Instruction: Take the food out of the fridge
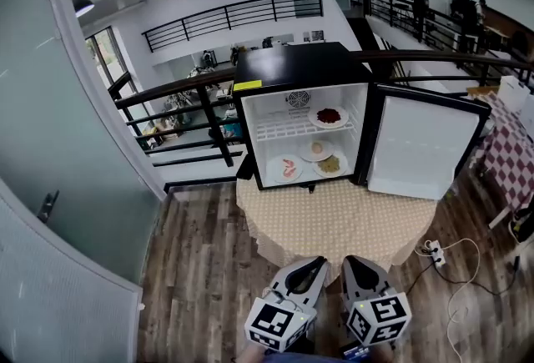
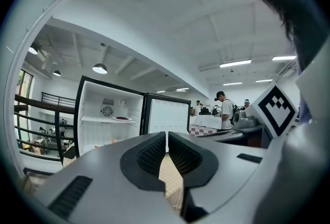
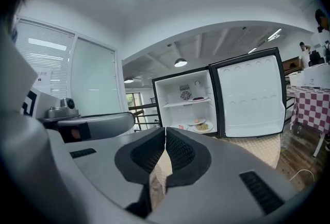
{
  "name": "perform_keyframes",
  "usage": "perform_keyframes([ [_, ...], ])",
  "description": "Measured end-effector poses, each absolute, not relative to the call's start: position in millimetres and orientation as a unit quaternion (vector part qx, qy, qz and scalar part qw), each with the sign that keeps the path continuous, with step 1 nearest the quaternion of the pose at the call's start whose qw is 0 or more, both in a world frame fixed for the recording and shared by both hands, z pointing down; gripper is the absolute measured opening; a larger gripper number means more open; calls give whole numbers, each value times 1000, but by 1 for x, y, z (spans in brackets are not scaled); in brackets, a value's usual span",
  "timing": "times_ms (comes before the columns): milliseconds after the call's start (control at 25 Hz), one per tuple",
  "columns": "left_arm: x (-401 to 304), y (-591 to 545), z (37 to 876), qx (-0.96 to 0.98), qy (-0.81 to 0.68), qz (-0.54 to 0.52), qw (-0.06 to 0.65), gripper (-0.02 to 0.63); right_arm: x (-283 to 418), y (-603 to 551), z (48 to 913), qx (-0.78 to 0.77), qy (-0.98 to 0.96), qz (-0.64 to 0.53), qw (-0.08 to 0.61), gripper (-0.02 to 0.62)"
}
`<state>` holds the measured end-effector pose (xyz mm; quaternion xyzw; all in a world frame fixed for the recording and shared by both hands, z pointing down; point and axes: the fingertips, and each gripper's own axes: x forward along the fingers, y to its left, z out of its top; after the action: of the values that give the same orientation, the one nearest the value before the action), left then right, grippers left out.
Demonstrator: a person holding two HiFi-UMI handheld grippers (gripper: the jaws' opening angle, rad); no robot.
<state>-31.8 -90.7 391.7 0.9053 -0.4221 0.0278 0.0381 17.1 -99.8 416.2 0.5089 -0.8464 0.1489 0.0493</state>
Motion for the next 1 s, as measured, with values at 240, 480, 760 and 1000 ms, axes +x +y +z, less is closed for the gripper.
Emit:
perform_keyframes([
  [240,-62,-142,402,914,-401,37,47,21,-7,-153,424,532,-831,152,54,20],
  [480,-80,-178,407,915,-395,33,77,21,-15,-183,420,550,-817,160,65,20],
  [760,-83,-206,406,918,-387,26,87,21,-8,-213,420,566,-804,170,62,20],
  [1000,-81,-243,417,914,-395,29,92,21,-4,-250,427,562,-808,171,49,21],
])
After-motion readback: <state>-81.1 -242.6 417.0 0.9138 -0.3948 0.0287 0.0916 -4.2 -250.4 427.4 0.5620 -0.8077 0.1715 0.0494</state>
